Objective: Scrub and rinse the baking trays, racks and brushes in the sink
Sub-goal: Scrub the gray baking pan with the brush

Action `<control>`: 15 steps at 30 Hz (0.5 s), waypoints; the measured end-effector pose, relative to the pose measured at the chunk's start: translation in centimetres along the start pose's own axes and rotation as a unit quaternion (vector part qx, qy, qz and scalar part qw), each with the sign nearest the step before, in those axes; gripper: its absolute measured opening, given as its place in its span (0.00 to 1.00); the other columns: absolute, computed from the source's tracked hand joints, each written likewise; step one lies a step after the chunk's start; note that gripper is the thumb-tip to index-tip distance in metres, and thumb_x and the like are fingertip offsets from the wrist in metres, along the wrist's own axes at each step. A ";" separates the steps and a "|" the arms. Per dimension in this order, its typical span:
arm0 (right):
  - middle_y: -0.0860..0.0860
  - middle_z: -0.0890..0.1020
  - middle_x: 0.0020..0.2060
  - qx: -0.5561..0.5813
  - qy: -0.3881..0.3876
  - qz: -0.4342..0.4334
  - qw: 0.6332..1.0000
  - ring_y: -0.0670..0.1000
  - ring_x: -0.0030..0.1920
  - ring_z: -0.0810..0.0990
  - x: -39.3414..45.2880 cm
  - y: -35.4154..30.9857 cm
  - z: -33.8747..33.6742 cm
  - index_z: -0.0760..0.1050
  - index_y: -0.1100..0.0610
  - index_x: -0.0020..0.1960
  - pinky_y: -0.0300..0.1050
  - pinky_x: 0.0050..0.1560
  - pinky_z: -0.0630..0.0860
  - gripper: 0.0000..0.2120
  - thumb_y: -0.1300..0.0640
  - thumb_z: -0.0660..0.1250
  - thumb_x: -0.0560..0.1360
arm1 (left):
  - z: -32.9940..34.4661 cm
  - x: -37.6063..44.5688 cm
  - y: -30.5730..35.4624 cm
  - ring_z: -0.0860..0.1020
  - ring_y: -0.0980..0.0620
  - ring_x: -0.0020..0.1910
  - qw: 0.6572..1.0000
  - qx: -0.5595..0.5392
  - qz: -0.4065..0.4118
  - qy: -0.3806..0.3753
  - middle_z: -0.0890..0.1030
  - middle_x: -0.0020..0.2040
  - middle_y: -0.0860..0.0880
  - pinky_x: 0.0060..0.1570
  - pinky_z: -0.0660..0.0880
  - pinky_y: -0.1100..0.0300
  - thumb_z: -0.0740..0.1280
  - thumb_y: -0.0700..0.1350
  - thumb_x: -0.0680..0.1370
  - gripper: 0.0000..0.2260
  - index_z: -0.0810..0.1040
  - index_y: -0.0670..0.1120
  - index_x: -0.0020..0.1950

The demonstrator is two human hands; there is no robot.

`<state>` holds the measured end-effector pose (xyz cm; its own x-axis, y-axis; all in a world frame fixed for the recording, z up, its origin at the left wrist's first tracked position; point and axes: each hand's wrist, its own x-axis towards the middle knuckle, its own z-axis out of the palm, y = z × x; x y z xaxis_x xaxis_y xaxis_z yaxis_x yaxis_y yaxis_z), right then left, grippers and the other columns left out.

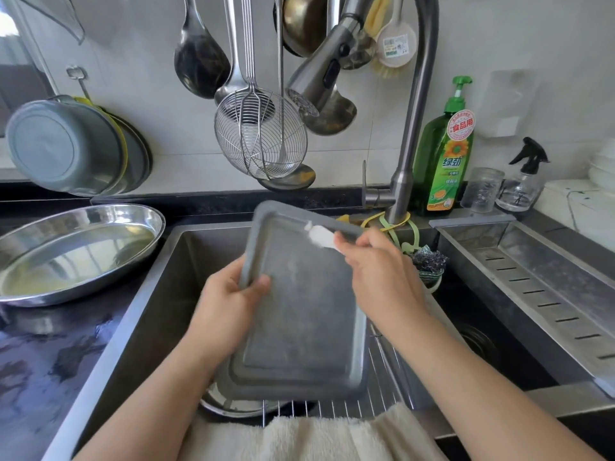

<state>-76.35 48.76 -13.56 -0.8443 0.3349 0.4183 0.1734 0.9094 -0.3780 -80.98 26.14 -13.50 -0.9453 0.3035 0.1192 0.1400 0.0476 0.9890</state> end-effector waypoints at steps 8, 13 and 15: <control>0.42 0.73 0.48 0.102 -0.027 -0.005 0.994 0.48 0.47 0.74 -0.7 0.6 1.4 0.76 0.43 0.70 0.45 0.45 0.76 0.18 0.58 0.66 0.82 | -3.2 0.4 0.3 0.87 0.50 0.47 0.982 0.162 -0.071 0.063 0.88 0.45 0.54 0.53 0.83 0.44 0.69 0.40 0.79 0.15 0.87 0.61 0.51; 0.43 0.75 0.59 0.103 -0.066 0.020 0.992 0.50 0.59 0.74 -0.7 1.0 2.0 0.78 0.43 0.68 0.51 0.61 0.75 0.18 0.58 0.66 0.81 | -5.9 0.1 2.2 0.84 0.46 0.44 0.944 0.266 -0.089 0.175 0.86 0.38 0.51 0.46 0.81 0.47 0.68 0.44 0.73 0.13 0.85 0.64 0.42; 0.44 0.75 0.61 0.106 -0.068 0.028 0.992 0.50 0.60 0.74 -0.6 1.2 2.0 0.78 0.44 0.69 0.48 0.60 0.74 0.18 0.59 0.66 0.82 | -6.6 -0.3 3.0 0.80 0.46 0.40 0.915 0.338 -0.078 0.206 0.83 0.36 0.50 0.39 0.76 0.52 0.67 0.45 0.74 0.10 0.83 0.60 0.38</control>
<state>-76.65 49.15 -15.89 -0.8994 0.3333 0.2828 0.1224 0.8131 -0.5691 -82.23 19.90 -9.98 -0.9807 -0.1344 0.1422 0.0133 0.6793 0.7338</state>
